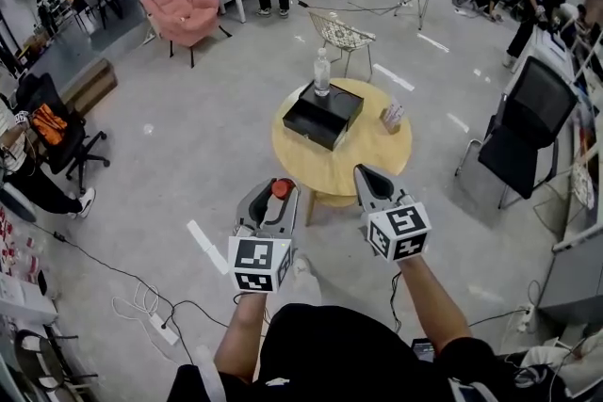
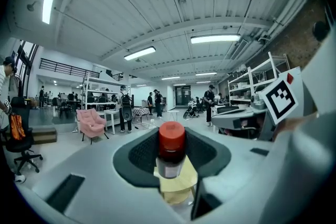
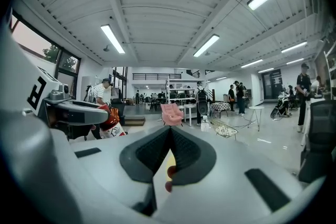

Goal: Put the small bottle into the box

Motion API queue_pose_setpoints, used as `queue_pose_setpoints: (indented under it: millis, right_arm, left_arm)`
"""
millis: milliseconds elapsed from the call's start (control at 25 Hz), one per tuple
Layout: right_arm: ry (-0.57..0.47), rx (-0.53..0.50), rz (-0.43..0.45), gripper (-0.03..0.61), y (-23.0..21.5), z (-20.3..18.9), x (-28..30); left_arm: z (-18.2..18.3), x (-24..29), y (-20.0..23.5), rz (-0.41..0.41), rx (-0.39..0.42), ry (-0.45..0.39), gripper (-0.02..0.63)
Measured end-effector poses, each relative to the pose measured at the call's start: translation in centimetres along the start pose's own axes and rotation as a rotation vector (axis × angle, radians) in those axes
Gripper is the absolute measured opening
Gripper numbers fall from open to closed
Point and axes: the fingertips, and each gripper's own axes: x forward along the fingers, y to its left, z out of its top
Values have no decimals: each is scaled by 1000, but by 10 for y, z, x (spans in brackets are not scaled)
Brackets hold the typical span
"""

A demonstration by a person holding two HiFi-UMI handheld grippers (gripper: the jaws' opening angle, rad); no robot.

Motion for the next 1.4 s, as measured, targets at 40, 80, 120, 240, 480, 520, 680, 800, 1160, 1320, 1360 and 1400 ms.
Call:
queue_pose_setpoints:
  millis: [40, 80, 120, 240, 480, 520, 680, 800, 1160, 1320, 1360, 1400]
  right_arm:
    - [2, -1, 0, 0, -4, 1, 8]
    - [5, -2, -1, 0, -8, 3, 17]
    - [8, -2, -3, 0, -13, 4, 25]
    - [13, 4, -12, 0, -23, 12, 50]
    - [21, 15, -21, 0, -41, 24, 106]
    - [24, 16, -22, 0, -43, 25, 117]
    - [34, 24, -27, 0, -52, 28, 156]
    - [38, 24, -28, 0, -55, 30, 182]
    - [52, 16, -39, 0, -53, 34, 239]
    - [58, 13, -44, 0, -54, 31, 249]
    - [61, 14, -45, 0, -55, 30, 251]
    - [65, 14, -46, 0, -56, 29, 251]
  left_arm:
    - [1, 9, 5, 0, -2, 0, 149]
    - [1, 17, 10, -1, -4, 1, 149]
    - [3, 24, 16, -2, -7, 3, 149]
    - [9, 46, 33, -7, -10, 14, 150]
    - [18, 92, 71, -9, -1, 34, 149]
    - [19, 100, 79, -10, 0, 37, 149]
    - [23, 128, 106, -15, 1, 43, 149]
    - [25, 144, 126, -16, -1, 38, 149]
    - [23, 176, 175, -39, -11, 37, 149]
    - [19, 184, 183, -47, -16, 37, 149]
    - [19, 185, 184, -47, -17, 38, 149]
    - [18, 186, 185, -48, -19, 39, 149]
